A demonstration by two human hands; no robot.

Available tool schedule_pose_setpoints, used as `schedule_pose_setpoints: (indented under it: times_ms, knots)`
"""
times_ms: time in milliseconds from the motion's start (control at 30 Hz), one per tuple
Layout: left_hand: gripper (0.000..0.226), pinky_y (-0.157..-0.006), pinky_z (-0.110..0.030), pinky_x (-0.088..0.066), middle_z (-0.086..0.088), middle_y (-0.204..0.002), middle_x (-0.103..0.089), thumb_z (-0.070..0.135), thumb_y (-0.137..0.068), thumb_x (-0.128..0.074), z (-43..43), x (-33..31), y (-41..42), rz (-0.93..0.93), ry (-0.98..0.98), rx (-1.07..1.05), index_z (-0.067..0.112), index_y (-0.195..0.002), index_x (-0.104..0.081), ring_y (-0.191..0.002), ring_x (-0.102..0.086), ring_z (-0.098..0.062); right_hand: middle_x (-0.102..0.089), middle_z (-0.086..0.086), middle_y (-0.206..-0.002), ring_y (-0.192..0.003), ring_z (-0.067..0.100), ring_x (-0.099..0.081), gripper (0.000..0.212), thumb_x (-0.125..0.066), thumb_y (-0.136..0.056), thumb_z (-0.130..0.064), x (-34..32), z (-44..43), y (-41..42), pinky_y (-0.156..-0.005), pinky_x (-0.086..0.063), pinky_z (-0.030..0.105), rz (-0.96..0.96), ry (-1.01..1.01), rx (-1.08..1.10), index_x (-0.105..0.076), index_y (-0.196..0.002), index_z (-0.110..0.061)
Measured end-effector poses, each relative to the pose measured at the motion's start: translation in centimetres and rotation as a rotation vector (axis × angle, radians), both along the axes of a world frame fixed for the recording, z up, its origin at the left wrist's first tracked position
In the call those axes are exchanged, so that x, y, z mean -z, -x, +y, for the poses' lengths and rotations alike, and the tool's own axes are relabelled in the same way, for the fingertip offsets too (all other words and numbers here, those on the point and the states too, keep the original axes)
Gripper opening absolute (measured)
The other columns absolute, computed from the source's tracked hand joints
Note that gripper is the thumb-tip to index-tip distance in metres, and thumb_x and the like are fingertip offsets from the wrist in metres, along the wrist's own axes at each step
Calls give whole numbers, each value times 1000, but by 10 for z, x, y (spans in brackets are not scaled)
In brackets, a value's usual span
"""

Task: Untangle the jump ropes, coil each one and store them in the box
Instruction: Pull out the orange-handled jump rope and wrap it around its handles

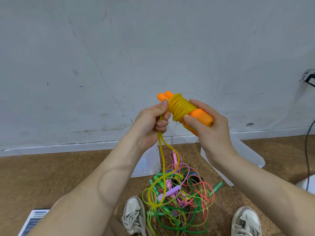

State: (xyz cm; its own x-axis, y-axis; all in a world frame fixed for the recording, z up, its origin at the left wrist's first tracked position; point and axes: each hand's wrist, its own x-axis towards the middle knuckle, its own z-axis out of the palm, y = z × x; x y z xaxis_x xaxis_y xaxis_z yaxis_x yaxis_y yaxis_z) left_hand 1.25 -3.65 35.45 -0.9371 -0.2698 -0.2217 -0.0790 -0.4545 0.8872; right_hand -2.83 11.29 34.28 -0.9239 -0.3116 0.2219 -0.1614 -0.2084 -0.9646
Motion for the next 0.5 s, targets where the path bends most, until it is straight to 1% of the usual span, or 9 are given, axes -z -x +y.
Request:
schedule_pose_setpoints:
  times_ms: [67,133,167,300,367,400,433,467,500]
  knots:
    - [25,-40,-14,-19,4,-59,-45,24,-95,-50,-3,-1,-2,4,-25,26,18,-71,-47,-42,-27,-4,-68,-8,-87,-76,8,-63,36,-72,-79,3,-2,1,2,-70,-56,26,-87,36,-70,-68,-107,-21]
    - [24,-40,-14,-19,3,-58,-46,21,-95,-51,-6,-1,-2,24,8,23,16,-71,-46,-41,-27,-4,-68,4,-101,-88,20,-65,41,-77,-72,-6,-2,4,8,-78,-56,37,-225,78,-176,-69,-108,-21]
    - [24,-40,-14,-19,3,-57,-46,20,-93,-52,-8,-1,-2,36,29,20,15,-70,-47,-41,-27,-4,-68,8,-105,-92,26,-64,43,-77,-69,-11,-2,6,12,-80,-55,41,-295,107,-230,-68,-110,-21]
    - [17,-38,-14,-18,2,-56,-47,22,-79,-60,-13,-3,-5,94,13,49,17,-65,-52,-37,-28,-2,-68,13,-107,-93,36,-64,44,-65,-73,-16,-4,9,18,-76,-56,37,-437,195,-391,-64,-117,-17]
    - [18,-39,-15,-15,4,-53,-46,24,-77,-62,-17,-4,-8,109,-25,123,20,-62,-54,-35,-28,-1,-68,14,-107,-90,38,-64,48,-69,-73,-20,-3,10,19,-76,-56,38,-488,240,-485,-61,-119,-14]
    - [19,-39,-16,-14,5,-51,-46,27,-76,-65,-19,-5,-10,112,-30,178,21,-61,-56,-34,-28,-1,-68,16,-108,-88,39,-65,55,-75,-69,-23,-1,10,21,-78,-56,40,-517,258,-540,-60,-121,-13]
    - [16,-39,-16,-13,5,-49,-46,29,-73,-70,-22,-7,-11,119,-9,236,21,-63,-59,-33,-28,0,-67,18,-110,-88,39,-66,65,-81,-64,-26,-1,11,23,-79,-56,41,-539,260,-600,-59,-123,-11]
    - [15,-38,-16,-13,4,-48,-45,29,-70,-73,-23,-9,-13,121,24,290,20,-74,-62,-32,-28,-1,-66,19,-112,-88,39,-66,74,-85,-60,-28,1,13,25,-81,-55,42,-550,241,-651,-58,-126,-10]
    - [25,-37,-15,-14,3,-47,-44,25,-71,-75,-25,-10,-15,117,66,329,18,-91,-63,-32,-28,-1,-66,20,-114,-89,39,-67,80,-87,-58,-30,2,14,27,-82,-55,42,-552,209,-690,-57,-129,-10]
